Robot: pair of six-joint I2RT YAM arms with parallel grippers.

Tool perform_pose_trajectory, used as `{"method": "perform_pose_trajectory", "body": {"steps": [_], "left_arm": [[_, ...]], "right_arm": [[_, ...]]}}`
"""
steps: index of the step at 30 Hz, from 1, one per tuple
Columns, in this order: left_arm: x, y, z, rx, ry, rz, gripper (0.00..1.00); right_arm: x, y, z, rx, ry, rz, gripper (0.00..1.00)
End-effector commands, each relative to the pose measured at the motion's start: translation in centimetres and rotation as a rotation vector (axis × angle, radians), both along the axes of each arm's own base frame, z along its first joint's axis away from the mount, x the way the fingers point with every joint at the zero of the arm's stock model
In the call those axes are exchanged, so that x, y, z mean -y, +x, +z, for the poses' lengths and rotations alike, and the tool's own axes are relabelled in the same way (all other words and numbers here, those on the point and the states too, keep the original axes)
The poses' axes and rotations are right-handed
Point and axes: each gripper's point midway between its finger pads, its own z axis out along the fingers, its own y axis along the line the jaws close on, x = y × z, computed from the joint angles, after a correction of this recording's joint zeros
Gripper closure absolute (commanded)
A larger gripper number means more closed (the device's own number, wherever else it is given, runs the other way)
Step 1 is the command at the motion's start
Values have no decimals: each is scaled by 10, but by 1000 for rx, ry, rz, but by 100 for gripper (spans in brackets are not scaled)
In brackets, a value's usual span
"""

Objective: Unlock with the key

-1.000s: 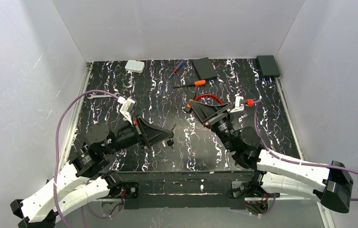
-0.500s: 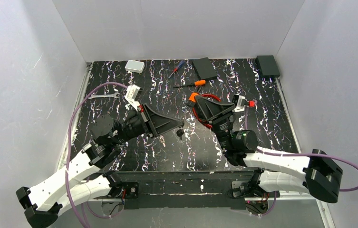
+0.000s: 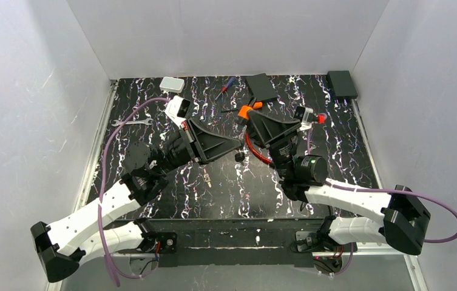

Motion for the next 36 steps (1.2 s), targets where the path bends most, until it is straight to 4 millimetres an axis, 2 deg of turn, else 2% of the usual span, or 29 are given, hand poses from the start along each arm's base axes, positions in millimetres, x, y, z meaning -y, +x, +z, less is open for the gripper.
{"method": "perform_pose_trajectory", "body": {"steps": [1, 9, 20, 30, 36], "left_arm": [[-14, -12, 42, 41, -197, -29, 100], [-11, -16, 60, 73, -272, -57, 100], [-12, -17, 64, 65, -299, -67, 100], [5, -13, 67, 57, -308, -114, 100], [3, -15, 67, 64, -314, -111, 100]], "right_arm": [[85, -35, 77, 228, 368, -3, 99], [99, -42, 95, 286, 413, 29, 99], [106, -66, 117, 397, 433, 74, 99], [93, -79, 122, 477, 392, 135, 99], [92, -79, 121, 480, 386, 133, 99]]}}
